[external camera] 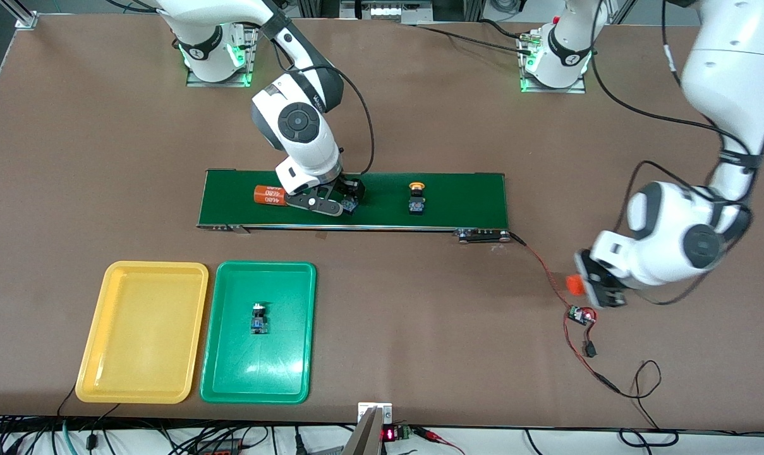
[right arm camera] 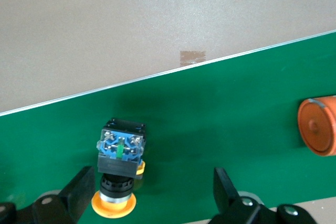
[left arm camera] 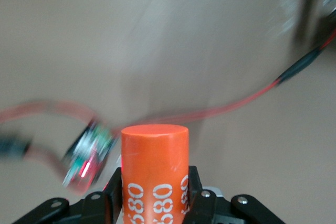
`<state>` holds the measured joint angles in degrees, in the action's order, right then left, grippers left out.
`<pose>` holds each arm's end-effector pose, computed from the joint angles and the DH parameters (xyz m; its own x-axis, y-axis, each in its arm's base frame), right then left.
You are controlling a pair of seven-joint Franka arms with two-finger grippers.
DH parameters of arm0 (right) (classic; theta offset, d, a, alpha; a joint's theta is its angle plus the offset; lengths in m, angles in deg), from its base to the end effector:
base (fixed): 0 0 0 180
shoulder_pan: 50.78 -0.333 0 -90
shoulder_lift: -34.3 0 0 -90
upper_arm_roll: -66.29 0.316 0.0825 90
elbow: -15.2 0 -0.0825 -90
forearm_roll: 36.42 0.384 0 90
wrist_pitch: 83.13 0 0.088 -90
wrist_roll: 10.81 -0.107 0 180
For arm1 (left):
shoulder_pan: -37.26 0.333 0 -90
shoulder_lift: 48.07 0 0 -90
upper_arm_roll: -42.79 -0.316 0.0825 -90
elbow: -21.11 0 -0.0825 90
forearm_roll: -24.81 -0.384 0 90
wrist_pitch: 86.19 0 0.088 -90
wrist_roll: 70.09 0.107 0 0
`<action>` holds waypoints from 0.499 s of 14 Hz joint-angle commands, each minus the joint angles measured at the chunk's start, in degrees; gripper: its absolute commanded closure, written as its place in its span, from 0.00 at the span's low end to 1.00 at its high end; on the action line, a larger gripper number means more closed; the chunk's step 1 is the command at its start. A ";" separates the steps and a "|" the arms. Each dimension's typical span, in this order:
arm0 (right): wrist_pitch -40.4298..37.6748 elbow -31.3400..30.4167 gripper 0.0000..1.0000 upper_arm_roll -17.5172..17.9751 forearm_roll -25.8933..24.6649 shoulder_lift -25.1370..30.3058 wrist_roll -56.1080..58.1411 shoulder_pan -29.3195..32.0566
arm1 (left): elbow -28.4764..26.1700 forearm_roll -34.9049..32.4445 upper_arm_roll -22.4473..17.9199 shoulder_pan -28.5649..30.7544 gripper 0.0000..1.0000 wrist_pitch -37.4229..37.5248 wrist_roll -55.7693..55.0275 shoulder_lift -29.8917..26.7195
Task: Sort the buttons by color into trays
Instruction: 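Grasp the orange-cap button with the right gripper while the left gripper places cylinder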
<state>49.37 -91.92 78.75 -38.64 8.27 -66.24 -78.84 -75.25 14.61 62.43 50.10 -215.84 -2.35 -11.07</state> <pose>0.4899 0.4068 0.2765 0.9664 -0.2513 -0.0545 -0.2535 -0.9666 -0.0377 0.6743 -0.0506 0.2401 0.2151 -0.9749 0.0569 -0.9761 -0.2127 0.0448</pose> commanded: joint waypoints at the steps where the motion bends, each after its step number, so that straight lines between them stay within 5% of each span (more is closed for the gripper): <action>1: -1.10 2.52 0.00 0.11 0.46 -1.66 -0.99 -0.42 | -6.02 -1.13 1.26 -2.02 1.00 0.28 0.47 -4.47; 7: -0.84 4.64 0.04 0.11 -0.15 -5.09 -1.16 -0.51 | -9.03 -1.13 11.90 -2.11 1.00 9.59 0.12 -10.63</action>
<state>49.37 -89.58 78.76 -38.65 5.19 -66.50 -78.97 -81.60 14.60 71.69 47.34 -208.38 -2.28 -17.59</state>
